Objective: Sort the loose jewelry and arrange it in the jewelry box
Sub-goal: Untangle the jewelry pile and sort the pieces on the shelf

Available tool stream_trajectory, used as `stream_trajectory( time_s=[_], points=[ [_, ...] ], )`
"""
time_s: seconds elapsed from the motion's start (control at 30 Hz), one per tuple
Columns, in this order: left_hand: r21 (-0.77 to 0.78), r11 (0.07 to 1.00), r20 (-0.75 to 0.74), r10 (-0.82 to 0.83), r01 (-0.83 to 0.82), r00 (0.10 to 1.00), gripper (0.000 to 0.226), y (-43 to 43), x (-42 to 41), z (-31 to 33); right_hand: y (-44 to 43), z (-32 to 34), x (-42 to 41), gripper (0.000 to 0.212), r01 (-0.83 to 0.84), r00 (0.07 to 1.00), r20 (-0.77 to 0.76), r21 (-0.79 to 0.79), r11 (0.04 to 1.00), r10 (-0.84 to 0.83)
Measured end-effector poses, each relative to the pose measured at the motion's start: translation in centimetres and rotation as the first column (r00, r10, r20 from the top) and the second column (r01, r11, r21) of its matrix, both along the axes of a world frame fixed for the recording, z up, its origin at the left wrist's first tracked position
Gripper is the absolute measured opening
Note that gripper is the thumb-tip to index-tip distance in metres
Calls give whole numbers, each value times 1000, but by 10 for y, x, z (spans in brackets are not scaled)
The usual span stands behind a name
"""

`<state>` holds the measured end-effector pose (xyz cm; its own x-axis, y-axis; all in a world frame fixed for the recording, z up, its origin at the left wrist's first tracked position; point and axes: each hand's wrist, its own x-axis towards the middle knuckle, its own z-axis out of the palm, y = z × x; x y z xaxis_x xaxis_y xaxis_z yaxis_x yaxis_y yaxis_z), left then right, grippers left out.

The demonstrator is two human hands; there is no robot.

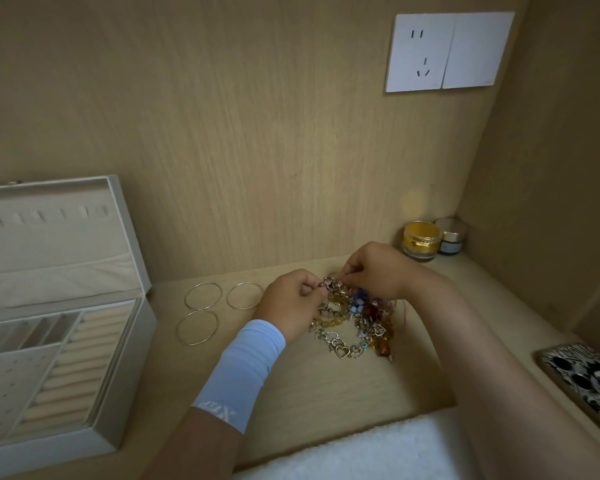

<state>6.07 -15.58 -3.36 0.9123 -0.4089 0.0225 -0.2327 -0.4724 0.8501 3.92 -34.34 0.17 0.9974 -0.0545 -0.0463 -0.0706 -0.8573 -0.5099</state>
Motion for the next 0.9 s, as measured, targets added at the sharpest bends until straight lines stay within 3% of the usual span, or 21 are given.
stream_trajectory(
  time_s=[0.2,0.23,0.3,0.4,0.47,0.6,0.7,0.83,0.9],
  points=[
    [-230,972,-78,-64,44,995,12,6,-4,12,5,1,-1,18,2,1000,-19,-112,994,-4],
    [-255,966,-87,-64,40,994,12,9,-5,15,6,6,-2,21,0,1000,-3,-81,997,0],
    [-290,957,-90,-52,23,995,11,17,-5,22,12,18,-6,25,-7,1000,27,129,992,3],
    [-341,940,-105,-32,-6,994,10,34,-4,31,36,32,-15,21,-74,995,-24,424,903,93],
    [-334,942,-112,5,-42,994,8,49,-5,35,59,27,-15,15,-131,988,-13,476,869,156],
    [-208,969,-87,118,-134,989,4,80,-3,30,98,1,-5,11,-90,996,46,528,844,77],
    [120,967,105,212,-224,972,7,99,0,19,120,-19,0,11,-77,993,109,352,933,41],
    [334,913,156,191,-233,969,12,107,1,9,132,-31,2,9,-97,980,186,112,989,75],
    [416,886,161,152,-206,975,9,105,4,8,133,-33,2,11,-97,976,185,-85,992,111]
  ],
)
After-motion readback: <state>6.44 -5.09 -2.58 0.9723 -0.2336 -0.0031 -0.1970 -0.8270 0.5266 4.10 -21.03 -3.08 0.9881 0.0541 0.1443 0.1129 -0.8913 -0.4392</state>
